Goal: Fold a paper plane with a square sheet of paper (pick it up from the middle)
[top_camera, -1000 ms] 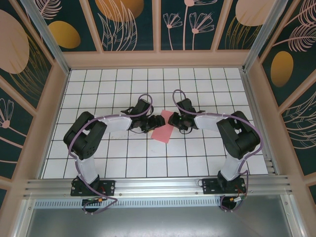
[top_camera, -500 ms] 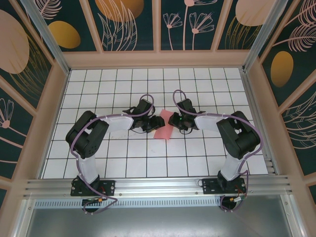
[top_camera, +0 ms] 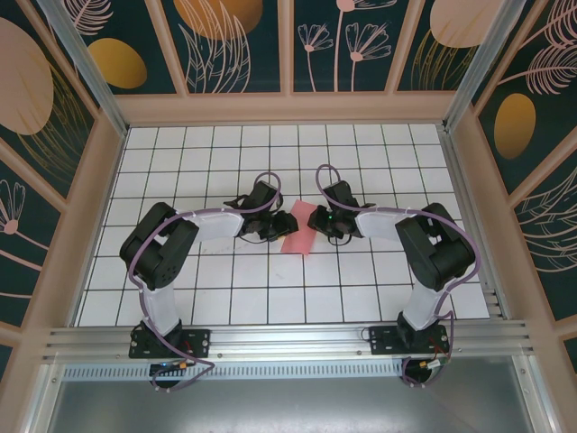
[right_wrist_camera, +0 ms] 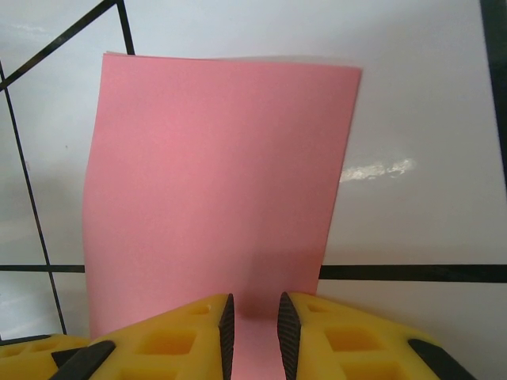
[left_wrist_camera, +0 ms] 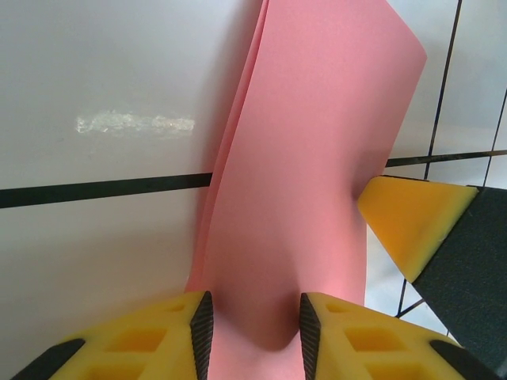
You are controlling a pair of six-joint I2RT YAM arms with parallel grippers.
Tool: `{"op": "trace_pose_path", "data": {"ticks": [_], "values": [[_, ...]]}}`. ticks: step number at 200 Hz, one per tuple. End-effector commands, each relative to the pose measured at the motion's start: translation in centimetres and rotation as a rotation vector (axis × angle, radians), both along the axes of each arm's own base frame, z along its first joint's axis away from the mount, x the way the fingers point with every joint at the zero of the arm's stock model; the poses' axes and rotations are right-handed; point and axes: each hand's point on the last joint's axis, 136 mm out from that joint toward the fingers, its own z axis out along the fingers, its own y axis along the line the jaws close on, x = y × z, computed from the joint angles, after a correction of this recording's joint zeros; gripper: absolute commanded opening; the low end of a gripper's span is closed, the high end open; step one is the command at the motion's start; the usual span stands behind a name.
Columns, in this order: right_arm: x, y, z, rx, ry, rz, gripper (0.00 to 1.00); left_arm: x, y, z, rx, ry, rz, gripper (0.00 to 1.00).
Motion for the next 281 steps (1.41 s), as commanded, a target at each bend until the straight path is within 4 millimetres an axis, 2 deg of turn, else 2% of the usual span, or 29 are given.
{"op": "trace_pose_path", "data": {"ticks": [1, 75, 92, 125, 137, 162, 213, 236, 239, 249, 281], "values": [[-3.0, -1.6, -3.4, -0.064, 0.128, -0.003, 0.27, 0.5, -0.6, 2.2, -0.022, -0.055, -0.013, 0.36], [-3.2, -1.7, -3.7, -0.069, 0.135, -0.003, 0.27, 0.8, -1.1, 3.9, -0.066, -0.102, -0.038, 0.29], [-3.2, -1.7, -3.8, -0.07, 0.137, -0.003, 0.27, 0.9, -0.9, 3.6, -0.044, -0.104, -0.038, 0.29], [-3.2, -1.7, -3.9, -0.073, 0.14, 0.0, 0.27, 1.3, 1.5, 1.9, 0.118, -0.106, -0.005, 0.42], [-3.3, -1.8, -4.1, -0.078, 0.144, -0.001, 0.27, 1.2, 2.2, 1.2, 0.16, -0.095, 0.005, 0.5], [-3.4, -1.8, -4.2, -0.079, 0.147, -0.002, 0.27, 0.4, 3.0, 0.2, 0.204, -0.051, 0.007, 0.59], [-3.4, -1.8, -4.3, -0.082, 0.148, -0.003, 0.27, -2.1, 2.5, 0.2, 0.141, 0.001, -0.038, 0.61], [-3.3, -1.9, -4.4, -0.084, 0.153, -0.005, 0.26, -2.8, 2.7, -0.3, 0.146, 0.022, -0.045, 0.62], [-2.8, -2.6, -4.5, -0.083, 0.156, -0.029, 0.27, -2.9, 2.6, -0.3, 0.143, 0.023, -0.049, 0.62], [-2.8, -2.8, -4.6, -0.085, 0.158, -0.034, 0.26, -3.1, 2.6, -0.3, 0.139, 0.029, -0.055, 0.62], [-2.9, -3.1, -4.7, -0.087, 0.165, -0.045, 0.26, -3.5, 1.9, 0.3, 0.097, 0.032, -0.073, 0.61]]}}
